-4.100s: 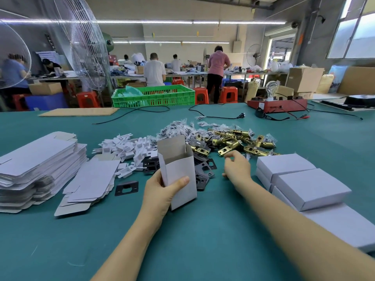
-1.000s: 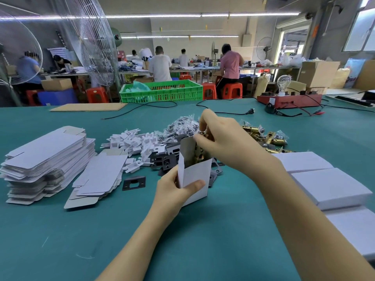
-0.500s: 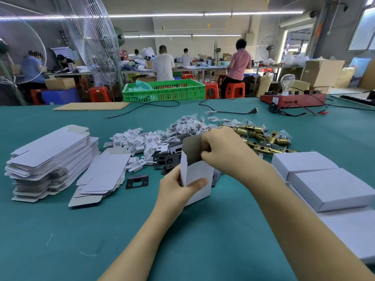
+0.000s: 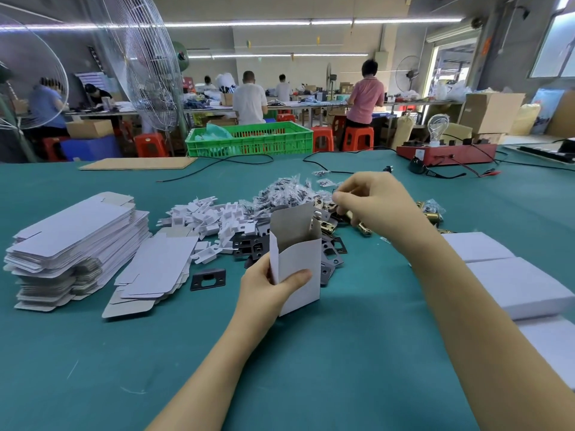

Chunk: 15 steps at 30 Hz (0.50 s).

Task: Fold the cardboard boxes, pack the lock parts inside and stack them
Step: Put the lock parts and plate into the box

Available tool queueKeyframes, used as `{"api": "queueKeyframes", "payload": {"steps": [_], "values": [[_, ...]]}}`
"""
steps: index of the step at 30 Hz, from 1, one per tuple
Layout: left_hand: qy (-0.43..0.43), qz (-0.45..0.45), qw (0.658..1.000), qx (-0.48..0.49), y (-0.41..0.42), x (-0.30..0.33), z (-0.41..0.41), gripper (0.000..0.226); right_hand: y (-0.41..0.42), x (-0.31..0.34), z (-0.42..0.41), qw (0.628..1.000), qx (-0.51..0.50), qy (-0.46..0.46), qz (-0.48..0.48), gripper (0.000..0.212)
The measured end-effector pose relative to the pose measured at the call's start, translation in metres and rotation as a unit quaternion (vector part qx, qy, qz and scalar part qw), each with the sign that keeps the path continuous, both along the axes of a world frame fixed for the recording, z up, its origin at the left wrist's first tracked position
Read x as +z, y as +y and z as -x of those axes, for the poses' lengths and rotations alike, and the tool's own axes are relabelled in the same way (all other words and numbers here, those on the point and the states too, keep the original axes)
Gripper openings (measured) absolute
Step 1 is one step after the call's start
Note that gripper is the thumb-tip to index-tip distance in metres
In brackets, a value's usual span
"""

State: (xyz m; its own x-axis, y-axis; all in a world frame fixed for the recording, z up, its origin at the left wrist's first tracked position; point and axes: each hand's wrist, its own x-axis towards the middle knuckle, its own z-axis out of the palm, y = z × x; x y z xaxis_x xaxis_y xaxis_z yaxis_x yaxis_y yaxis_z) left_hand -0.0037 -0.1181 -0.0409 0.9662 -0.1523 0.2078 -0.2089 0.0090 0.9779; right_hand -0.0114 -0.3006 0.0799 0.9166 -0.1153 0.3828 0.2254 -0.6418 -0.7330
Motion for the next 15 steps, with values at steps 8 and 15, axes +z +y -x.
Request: {"api": "queueKeyframes", "payload": {"steps": [8, 15], "values": [[0.01, 0.036, 0.999, 0.022, 0.001, -0.003, -0.004, 0.027, 0.001, -0.045, -0.024, 0.975, 0.023, 0.161, 0.154, 0.022], [0.027, 0.058, 0.998, 0.009, 0.001, -0.004, -0.006, 0.031, 0.009, -0.019, -0.011, 0.982, -0.085, 0.048, 0.16, 0.016]]}}
